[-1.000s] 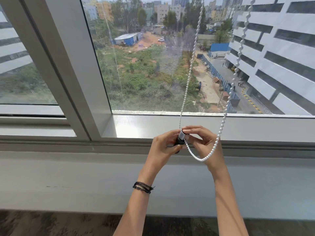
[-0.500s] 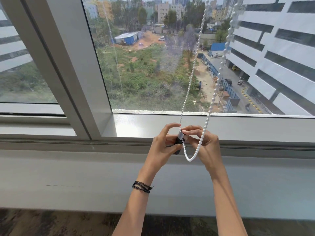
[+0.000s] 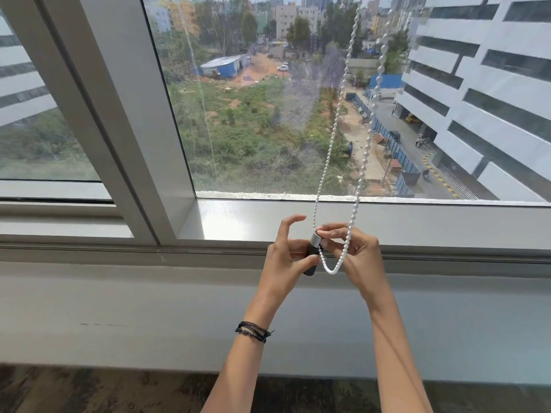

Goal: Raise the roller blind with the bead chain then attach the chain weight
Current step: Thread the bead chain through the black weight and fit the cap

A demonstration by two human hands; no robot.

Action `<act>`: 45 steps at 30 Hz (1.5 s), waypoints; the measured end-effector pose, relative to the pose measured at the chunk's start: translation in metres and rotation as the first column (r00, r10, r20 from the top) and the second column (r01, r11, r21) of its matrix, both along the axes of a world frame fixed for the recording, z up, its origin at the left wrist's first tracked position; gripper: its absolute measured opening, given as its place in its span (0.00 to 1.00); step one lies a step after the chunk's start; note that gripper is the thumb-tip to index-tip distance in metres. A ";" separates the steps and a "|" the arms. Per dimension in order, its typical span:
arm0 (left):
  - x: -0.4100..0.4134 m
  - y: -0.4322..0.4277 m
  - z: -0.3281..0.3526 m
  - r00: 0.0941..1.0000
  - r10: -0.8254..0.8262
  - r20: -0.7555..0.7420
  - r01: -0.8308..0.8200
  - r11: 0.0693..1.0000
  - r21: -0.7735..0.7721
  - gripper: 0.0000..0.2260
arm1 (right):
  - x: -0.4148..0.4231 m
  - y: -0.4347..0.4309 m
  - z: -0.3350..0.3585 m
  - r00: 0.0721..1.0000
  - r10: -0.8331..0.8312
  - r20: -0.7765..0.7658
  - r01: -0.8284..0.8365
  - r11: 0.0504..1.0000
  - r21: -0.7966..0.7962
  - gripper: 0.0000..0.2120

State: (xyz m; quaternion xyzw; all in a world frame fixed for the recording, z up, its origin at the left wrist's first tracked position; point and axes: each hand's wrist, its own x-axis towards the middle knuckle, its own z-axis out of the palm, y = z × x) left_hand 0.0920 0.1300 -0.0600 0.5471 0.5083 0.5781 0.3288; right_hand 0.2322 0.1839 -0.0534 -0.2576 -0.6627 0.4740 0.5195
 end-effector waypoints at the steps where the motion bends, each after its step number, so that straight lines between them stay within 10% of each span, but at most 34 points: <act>1: 0.000 0.000 -0.001 1.000 0.000 0.004 0.000 1.000 -0.010 0.29 | 0.001 0.000 -0.001 1.000 0.003 0.011 -0.003 1.000 -0.001 0.13; 20: -0.007 -0.003 0.010 0.997 -0.019 -0.080 0.021 0.999 0.025 0.30 | -0.001 0.006 0.014 0.978 -0.002 0.207 -0.032 0.987 0.159 0.07; 45: -0.007 0.002 -0.024 0.990 -0.118 -0.081 0.110 0.989 -0.095 0.29 | 0.008 0.000 -0.024 0.986 0.049 0.160 -0.033 0.995 -0.098 0.09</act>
